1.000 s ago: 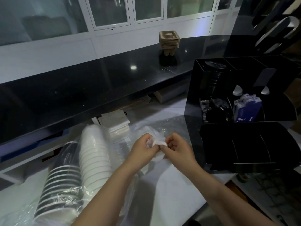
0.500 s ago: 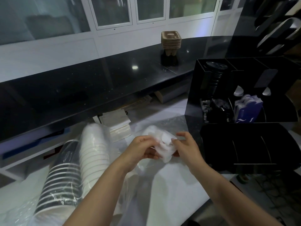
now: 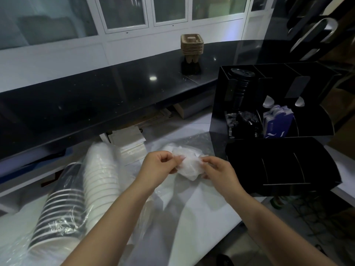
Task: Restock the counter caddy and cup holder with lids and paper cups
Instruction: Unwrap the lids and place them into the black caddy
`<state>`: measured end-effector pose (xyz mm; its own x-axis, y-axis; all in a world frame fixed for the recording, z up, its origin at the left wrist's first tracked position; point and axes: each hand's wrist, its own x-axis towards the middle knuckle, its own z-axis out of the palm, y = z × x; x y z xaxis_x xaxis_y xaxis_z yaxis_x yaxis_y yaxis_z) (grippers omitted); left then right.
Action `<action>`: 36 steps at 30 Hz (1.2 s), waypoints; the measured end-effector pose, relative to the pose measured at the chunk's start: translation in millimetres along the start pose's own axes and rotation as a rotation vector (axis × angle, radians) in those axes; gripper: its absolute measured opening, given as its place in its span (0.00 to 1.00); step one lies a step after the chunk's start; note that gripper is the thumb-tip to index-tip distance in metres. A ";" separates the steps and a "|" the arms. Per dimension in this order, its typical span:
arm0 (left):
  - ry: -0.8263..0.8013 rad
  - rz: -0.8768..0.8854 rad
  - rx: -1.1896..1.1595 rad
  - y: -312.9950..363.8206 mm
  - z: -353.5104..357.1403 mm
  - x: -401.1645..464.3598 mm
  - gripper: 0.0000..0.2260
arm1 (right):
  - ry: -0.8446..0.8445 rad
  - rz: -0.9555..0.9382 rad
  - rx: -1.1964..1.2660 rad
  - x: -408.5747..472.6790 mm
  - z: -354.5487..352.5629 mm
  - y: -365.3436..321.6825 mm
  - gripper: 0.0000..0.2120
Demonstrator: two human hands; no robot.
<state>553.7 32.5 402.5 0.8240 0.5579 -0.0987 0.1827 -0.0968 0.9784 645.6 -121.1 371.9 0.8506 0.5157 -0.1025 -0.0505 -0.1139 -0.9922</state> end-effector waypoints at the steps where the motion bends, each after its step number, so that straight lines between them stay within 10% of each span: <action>1: 0.014 0.001 -0.002 1.4 1.6 -0.8 0.09 | 0.008 -0.003 -0.048 0.6 -4.3 1.9 0.08; 6: -0.008 -0.048 -0.104 15.9 16.4 -8.5 0.04 | 0.129 -0.166 -0.465 -8.2 -21.5 -3.5 0.05; 13: -0.123 -0.057 -0.179 32.5 44.4 -14.8 0.24 | -0.044 -0.221 -0.182 -22.1 -24.5 -16.8 0.05; 25: -0.090 -0.096 -0.107 29.2 52.1 -6.4 0.09 | 0.365 -0.296 -0.148 -34.1 -74.2 -33.2 0.09; 29: -0.094 -0.025 -0.015 30.5 59.9 -9.4 0.10 | 0.093 -0.552 -0.242 -47.6 -53.5 -64.3 0.13; 36: -0.088 -0.071 -0.197 42.2 66.0 -12.2 0.14 | -0.140 -0.282 -0.801 -27.8 -32.7 -54.2 0.12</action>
<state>586.7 -32.8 432.9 0.8580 0.4827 -0.1754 0.1406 0.1077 0.9842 641.9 -157.0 430.8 0.7007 0.7089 0.0805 0.5825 -0.5033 -0.6383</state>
